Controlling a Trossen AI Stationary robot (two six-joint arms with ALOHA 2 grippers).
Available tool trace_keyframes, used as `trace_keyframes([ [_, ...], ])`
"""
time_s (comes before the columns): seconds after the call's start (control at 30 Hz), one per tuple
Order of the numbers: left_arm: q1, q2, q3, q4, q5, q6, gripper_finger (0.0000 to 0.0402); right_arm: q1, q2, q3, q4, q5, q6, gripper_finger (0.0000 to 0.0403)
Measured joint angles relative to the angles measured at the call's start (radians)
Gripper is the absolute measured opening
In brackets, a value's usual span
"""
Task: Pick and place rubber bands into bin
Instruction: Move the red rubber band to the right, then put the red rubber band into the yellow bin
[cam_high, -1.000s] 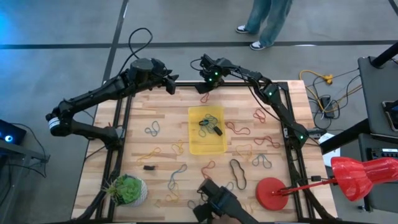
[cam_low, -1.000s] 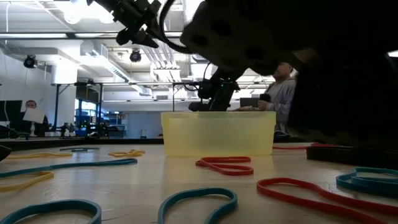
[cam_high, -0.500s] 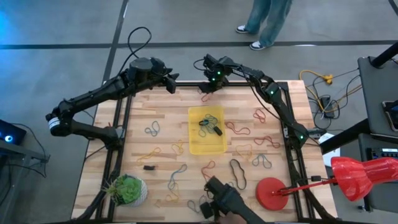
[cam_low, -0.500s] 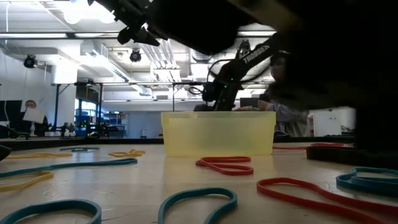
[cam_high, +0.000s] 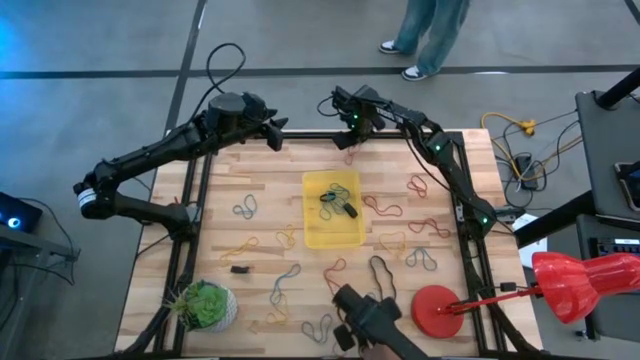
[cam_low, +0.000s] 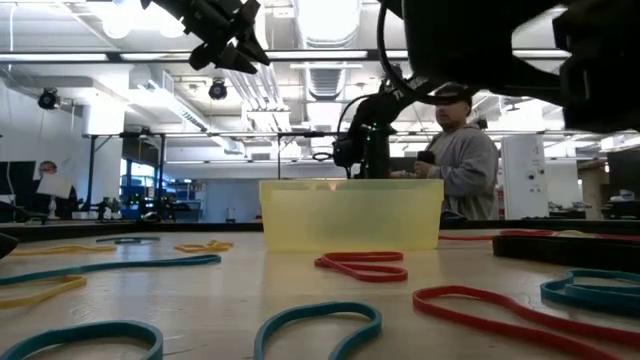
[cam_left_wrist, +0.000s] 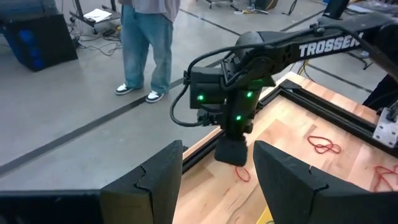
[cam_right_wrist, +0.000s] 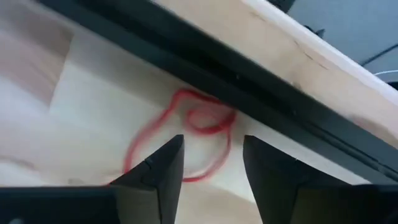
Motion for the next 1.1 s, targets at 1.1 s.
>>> trace_keyframes([
  [1.1, 0.006, 0.0, 0.002, 0.026, 0.001, 0.026, 0.0183, 0.012, -0.002, 0.023, 0.044, 0.007, 0.06, 0.018],
])
